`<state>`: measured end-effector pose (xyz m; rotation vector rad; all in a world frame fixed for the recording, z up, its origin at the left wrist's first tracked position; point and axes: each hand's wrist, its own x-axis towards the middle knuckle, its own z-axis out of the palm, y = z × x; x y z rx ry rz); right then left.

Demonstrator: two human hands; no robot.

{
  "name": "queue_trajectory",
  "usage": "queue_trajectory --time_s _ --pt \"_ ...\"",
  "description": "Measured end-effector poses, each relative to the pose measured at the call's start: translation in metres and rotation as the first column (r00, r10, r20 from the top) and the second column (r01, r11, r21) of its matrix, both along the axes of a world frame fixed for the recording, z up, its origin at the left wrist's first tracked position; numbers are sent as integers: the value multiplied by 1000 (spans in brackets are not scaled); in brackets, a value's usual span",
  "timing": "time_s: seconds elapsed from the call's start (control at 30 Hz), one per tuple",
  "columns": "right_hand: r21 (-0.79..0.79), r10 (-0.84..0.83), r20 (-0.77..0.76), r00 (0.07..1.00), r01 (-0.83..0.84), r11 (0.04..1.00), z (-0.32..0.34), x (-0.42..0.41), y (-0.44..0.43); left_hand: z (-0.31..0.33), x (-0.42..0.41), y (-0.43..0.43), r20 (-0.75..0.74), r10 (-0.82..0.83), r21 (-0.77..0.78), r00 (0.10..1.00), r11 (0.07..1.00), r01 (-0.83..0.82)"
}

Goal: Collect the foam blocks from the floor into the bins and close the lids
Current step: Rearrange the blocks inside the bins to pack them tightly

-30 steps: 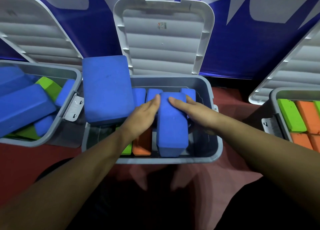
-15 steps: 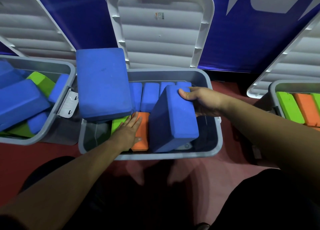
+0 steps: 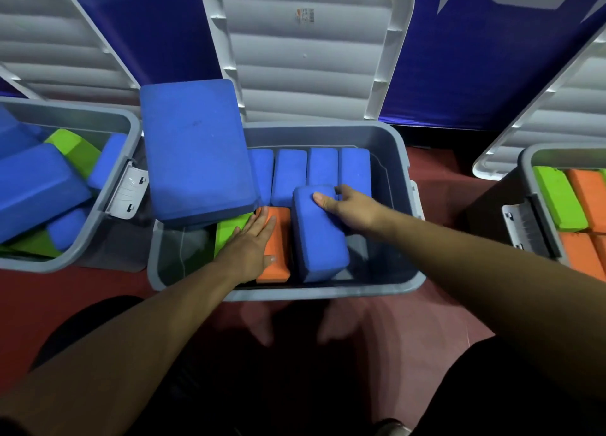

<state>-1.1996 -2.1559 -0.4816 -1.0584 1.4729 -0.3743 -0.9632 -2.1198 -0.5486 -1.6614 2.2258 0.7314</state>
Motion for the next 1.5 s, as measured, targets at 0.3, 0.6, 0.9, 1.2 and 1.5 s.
queue_trajectory --time_s 0.3,0.6,0.9,1.2,1.5 --pt "225 111 -17 994 -105 969 -64 23 27 -5 0 2 -41 44 11 998 999 -43" --pt "169 228 -377 898 -176 970 -74 29 32 9 -10 7 33 22 -30 999 999 -21" --pt "-378 -121 -186 975 43 925 19 59 -11 127 6 3 -522 -72 -428 850 884 -188" --pt "-308 151 -146 978 -190 932 25 114 -12 103 61 -9 -584 579 -214 569 566 -796" --pt "-650 -146 262 954 287 704 73 77 -4 141 -11 -17 -870 371 -116 324 484 -867"
